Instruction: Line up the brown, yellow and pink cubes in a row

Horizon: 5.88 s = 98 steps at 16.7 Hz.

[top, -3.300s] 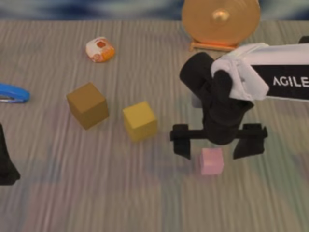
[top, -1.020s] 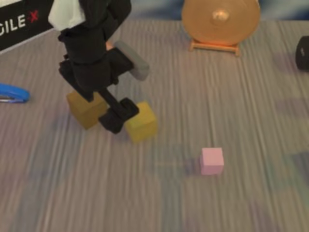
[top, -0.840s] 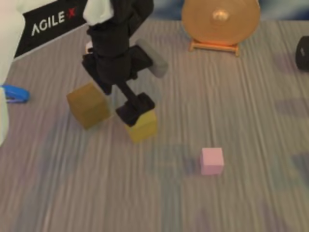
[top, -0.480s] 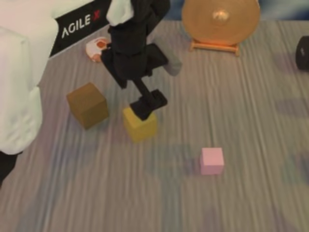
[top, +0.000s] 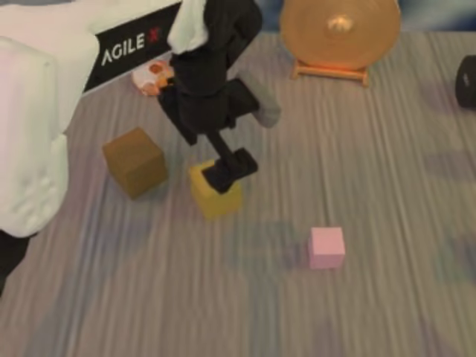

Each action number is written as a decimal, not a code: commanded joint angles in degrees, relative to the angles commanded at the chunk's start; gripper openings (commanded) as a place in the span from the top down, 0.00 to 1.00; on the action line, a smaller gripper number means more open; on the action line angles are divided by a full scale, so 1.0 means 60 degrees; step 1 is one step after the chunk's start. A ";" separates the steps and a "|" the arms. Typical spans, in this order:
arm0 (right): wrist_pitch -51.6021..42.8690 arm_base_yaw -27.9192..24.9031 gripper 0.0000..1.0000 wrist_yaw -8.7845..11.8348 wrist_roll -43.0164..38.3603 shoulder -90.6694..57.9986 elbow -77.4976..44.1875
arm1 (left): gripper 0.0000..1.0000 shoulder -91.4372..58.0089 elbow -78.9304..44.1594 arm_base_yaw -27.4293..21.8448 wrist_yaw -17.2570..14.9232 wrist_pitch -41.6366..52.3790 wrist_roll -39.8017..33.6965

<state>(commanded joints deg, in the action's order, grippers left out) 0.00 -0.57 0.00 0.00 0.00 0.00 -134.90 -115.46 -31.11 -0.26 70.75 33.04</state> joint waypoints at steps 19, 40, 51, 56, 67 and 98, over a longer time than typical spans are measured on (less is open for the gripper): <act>0.0000 0.0000 0.00 0.0000 0.0000 0.0000 0.0000 | 0.68 -0.0570 0.1607 -0.0005 -0.0007 -0.2210 0.0000; 0.0000 0.0000 0.00 0.0000 0.0000 0.0000 0.0000 | 1.00 0.0124 0.0041 0.0166 -0.0068 -0.0008 -0.0053; 0.0000 0.0000 0.00 0.0000 0.0000 0.0000 0.0000 | 1.00 0.0782 0.0606 -0.0914 -0.0031 0.0014 0.0792; 0.0000 0.0000 0.00 0.0000 0.0000 0.0000 0.0000 | 1.00 0.1512 0.1421 -0.2239 -0.0039 -0.0065 0.1852; 0.0000 0.0000 0.00 0.0000 0.0000 0.0000 0.0000 | 1.00 0.1169 0.2473 -0.2356 -0.0023 -0.1514 0.1939; 0.0000 0.0000 0.00 0.0000 0.0000 0.0000 0.0000 | 0.00 0.0946 0.2919 -0.2376 -0.0039 -0.2169 0.1970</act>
<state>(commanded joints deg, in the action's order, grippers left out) 0.00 -0.57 0.00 0.00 0.00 0.00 -129.23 -97.94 -45.37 -0.49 57.74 44.86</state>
